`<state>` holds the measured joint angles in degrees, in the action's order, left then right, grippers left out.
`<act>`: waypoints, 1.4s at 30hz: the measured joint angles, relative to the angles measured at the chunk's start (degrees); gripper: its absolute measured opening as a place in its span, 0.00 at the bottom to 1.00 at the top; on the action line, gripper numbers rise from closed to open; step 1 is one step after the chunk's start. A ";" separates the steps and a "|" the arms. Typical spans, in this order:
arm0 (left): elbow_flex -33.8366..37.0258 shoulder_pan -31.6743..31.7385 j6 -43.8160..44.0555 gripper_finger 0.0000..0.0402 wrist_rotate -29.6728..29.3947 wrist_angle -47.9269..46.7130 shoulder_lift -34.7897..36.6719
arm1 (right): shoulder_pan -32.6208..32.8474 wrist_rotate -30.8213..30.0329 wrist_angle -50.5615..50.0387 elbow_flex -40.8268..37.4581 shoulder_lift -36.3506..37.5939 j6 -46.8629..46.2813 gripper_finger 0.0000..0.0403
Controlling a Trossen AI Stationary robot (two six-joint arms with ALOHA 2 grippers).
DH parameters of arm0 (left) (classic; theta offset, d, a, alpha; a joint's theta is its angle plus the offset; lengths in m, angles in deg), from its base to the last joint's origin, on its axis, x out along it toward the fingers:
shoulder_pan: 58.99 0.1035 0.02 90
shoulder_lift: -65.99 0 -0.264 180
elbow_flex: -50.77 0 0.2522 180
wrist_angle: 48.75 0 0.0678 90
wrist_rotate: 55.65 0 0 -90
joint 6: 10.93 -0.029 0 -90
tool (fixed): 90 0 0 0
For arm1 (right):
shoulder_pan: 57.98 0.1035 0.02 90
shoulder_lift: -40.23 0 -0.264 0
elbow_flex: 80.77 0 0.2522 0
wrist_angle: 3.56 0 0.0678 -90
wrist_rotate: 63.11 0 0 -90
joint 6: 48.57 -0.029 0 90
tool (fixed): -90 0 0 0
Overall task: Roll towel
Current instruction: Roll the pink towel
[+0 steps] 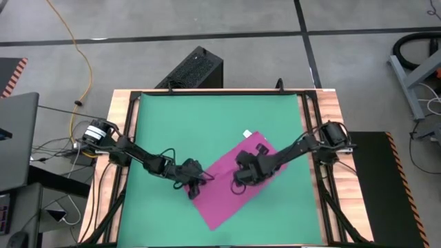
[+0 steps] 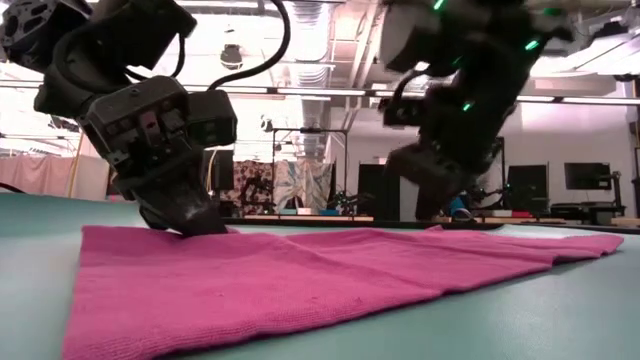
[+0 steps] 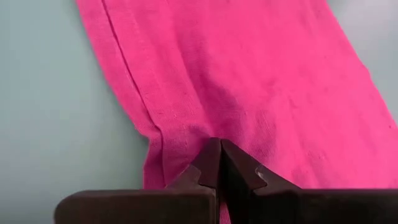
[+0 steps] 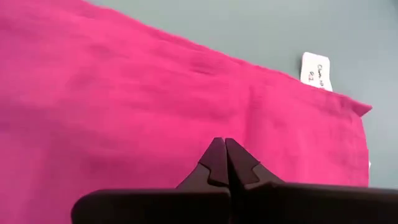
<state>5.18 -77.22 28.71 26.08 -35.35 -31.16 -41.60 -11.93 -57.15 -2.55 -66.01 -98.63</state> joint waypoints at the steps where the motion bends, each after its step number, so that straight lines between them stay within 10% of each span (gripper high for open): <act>1: 0.00 -0.16 0.15 0.00 -0.48 -0.02 0.00 | -1.14 1.09 0.69 -0.58 0.00 0.80 0.00; 17: -0.07 2.36 -5.50 0.00 -8.12 -5.03 7.61 | -18.65 11.51 35.28 -8.08 -0.09 31.74 0.00; 23: -0.11 2.48 -15.15 0.00 -22.43 -6.31 12.16 | -24.34 15.01 46.37 -8.21 1.77 42.67 0.00; 28: 0.79 5.94 -24.00 0.00 -14.83 0.87 10.57 | -16.58 17.87 42.27 -7.99 8.08 40.28 0.00; 42: -1.64 17.93 -33.62 0.00 -1.76 11.73 -4.48 | 8.16 0.71 30.84 -8.01 1.66 14.02 0.00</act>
<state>3.53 -59.28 -4.91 24.32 -23.62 -35.63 -33.44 -11.22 -26.31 -10.56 -64.35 -84.61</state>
